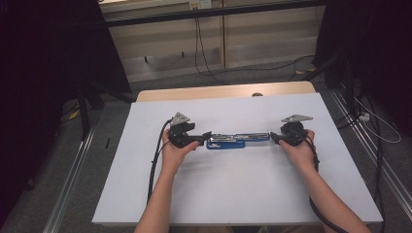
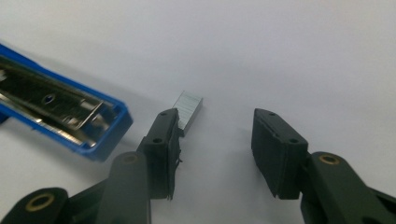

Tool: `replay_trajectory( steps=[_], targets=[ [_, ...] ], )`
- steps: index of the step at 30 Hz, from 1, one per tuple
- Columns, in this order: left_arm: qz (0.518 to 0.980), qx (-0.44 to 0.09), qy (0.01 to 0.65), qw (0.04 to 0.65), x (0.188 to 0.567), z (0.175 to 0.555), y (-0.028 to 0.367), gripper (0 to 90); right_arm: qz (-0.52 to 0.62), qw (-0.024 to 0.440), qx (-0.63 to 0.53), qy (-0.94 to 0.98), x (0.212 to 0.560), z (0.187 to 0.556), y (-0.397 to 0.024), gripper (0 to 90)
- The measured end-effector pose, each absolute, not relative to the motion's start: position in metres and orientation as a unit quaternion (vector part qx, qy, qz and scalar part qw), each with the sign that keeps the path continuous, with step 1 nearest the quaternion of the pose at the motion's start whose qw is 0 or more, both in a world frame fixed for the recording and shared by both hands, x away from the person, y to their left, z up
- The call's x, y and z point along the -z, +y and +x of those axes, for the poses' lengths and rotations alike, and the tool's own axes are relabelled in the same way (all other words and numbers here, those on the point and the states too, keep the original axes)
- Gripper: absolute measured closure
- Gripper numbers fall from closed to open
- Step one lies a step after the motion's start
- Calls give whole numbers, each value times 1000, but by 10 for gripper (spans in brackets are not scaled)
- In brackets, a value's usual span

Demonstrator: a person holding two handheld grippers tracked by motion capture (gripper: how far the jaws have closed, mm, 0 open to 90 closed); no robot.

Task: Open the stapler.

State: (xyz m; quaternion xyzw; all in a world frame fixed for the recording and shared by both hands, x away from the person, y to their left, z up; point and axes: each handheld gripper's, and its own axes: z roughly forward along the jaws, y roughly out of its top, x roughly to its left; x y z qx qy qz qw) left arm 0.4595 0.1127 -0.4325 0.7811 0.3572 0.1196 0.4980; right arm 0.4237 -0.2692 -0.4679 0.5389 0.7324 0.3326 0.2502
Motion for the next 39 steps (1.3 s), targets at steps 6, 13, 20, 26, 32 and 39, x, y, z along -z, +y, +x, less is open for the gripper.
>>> replay_trajectory(
  steps=[6,13,20,26,32,39],
  targets=[
    [781,-120,358,498,431,460,114,175,547,255,-337,723,468,432,-273,557],
    [779,-122,358,501,430,459,115,175,547,236,-364,716,465,430,-272,578],
    [777,-122,359,502,430,460,117,175,544,228,-367,720,465,435,-268,608],
    [777,-121,361,501,430,460,116,174,542,217,-360,728,468,441,-267,692],
    [777,-120,360,502,430,459,116,173,531,219,-358,736,469,442,-271,785],
    [777,-120,361,502,429,459,119,168,537,211,-369,729,467,441,-273,787]
  ],
)
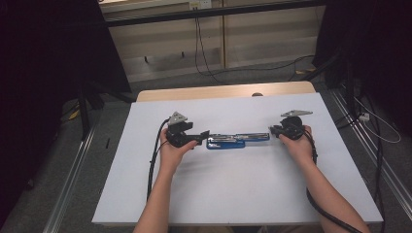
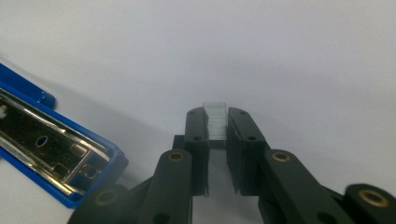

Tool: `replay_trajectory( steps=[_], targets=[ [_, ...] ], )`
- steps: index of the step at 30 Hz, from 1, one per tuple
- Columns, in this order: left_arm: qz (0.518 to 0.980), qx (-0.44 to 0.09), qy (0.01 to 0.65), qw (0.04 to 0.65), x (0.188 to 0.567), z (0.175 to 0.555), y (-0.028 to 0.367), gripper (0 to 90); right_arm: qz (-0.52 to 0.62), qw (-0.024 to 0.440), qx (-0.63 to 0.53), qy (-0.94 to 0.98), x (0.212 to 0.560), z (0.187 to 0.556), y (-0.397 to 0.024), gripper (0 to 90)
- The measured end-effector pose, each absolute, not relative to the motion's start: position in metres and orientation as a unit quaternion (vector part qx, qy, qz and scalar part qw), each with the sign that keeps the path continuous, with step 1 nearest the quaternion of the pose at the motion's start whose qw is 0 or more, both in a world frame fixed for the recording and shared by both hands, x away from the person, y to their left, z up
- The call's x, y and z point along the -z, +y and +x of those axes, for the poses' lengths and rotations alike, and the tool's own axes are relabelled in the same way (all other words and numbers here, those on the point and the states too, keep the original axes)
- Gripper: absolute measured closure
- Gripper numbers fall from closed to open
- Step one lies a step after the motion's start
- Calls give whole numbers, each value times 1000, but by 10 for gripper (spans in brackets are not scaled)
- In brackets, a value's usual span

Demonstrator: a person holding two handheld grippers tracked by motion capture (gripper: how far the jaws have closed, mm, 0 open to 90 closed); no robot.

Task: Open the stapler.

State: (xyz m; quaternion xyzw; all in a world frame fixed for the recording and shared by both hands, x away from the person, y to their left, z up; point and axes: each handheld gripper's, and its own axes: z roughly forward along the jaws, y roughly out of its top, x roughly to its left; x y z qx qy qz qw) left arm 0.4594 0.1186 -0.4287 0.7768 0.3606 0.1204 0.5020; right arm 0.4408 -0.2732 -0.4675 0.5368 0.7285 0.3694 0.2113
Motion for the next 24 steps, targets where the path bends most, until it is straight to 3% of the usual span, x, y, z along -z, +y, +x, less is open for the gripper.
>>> replay_trajectory(
  steps=[12,24],
  targets=[
    [774,-120,358,509,423,455,120,151,504,202,-416,729,428,426,-281,787],
    [780,-111,356,502,418,448,126,128,450,176,-446,754,404,423,-262,787]
  ],
)
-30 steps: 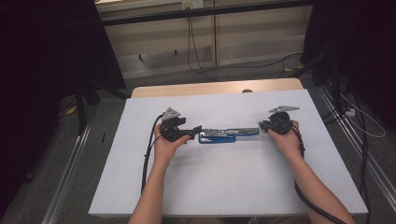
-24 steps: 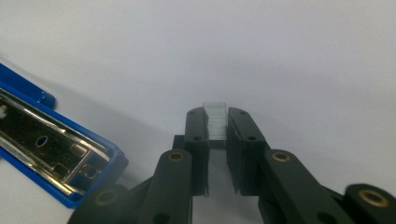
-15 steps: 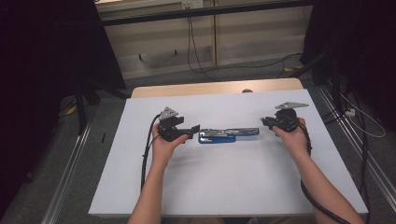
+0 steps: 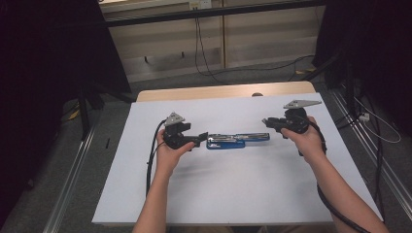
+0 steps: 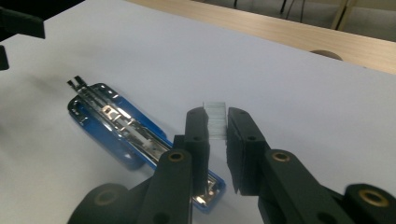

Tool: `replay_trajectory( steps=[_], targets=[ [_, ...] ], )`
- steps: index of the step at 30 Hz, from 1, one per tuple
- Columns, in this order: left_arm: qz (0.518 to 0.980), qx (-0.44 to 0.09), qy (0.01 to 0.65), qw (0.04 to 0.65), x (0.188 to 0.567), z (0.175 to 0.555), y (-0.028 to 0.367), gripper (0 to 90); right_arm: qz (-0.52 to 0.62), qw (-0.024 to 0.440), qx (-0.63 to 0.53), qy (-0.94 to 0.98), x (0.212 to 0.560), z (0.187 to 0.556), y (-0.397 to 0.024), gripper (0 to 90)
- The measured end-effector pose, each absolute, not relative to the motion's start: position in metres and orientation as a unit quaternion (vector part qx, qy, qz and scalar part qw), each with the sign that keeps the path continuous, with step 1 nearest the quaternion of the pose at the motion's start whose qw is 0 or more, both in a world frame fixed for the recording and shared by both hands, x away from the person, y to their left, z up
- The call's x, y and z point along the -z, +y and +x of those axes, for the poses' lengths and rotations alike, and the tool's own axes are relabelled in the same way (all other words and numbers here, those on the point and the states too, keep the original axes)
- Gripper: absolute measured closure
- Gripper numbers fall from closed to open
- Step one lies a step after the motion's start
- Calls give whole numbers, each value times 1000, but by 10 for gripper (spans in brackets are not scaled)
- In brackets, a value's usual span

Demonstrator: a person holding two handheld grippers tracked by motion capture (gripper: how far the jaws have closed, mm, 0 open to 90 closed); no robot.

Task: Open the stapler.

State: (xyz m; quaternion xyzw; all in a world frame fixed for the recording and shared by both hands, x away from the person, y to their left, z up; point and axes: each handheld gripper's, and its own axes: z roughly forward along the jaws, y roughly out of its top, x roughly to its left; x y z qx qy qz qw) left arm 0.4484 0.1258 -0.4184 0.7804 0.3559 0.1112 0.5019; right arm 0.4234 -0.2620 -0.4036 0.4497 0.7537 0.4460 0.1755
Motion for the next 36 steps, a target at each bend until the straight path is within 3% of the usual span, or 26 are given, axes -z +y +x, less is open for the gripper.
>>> replay_trajectory(
  steps=[21,36],
  targets=[
    [782,-112,364,494,413,440,145,106,361,145,-442,809,392,439,-225,788],
    [779,-115,370,494,413,440,152,105,323,129,-422,837,403,449,-206,787]
  ],
)
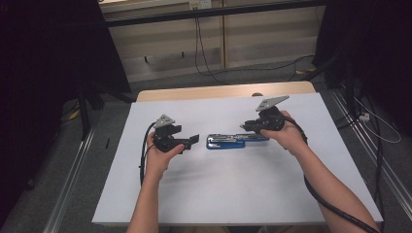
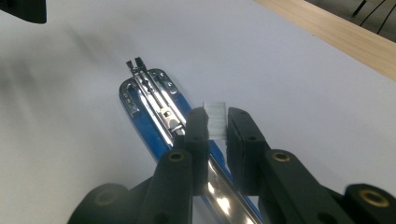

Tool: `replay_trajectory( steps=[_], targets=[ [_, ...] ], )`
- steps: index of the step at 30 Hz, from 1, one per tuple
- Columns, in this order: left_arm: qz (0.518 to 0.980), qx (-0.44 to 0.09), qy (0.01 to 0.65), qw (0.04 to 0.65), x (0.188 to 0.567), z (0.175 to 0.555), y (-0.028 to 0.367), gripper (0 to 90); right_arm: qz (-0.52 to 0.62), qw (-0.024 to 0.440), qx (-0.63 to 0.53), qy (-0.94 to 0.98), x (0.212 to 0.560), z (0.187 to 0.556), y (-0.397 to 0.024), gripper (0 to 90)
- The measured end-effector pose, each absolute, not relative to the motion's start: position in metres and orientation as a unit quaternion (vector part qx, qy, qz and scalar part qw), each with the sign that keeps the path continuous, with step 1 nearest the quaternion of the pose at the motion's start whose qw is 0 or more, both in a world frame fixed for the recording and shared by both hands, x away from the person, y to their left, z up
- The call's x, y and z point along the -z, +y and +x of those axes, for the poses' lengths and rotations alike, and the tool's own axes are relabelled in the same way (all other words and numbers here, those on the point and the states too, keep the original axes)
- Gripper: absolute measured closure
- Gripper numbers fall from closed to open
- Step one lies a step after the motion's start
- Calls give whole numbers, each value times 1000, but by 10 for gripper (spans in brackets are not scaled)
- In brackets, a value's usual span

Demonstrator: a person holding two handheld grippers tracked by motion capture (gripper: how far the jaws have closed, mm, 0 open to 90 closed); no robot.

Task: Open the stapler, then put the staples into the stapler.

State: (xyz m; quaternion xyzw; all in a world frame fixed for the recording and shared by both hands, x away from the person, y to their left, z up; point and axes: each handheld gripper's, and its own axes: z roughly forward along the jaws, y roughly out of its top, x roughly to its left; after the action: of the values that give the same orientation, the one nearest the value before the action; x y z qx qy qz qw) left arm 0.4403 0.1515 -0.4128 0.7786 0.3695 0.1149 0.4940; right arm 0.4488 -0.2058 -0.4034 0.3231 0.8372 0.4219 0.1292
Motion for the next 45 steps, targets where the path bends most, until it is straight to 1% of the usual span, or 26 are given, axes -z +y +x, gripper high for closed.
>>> replay_trajectory(
  steps=[5,30,45],
  targets=[
    [773,-117,375,499,411,439,156,98,314,121,-423,841,405,452,-199,787],
    [770,-120,381,497,412,436,163,93,257,97,-436,857,402,462,-167,787],
    [771,-118,383,495,414,436,164,92,220,78,-430,872,402,471,-158,788]
  ],
)
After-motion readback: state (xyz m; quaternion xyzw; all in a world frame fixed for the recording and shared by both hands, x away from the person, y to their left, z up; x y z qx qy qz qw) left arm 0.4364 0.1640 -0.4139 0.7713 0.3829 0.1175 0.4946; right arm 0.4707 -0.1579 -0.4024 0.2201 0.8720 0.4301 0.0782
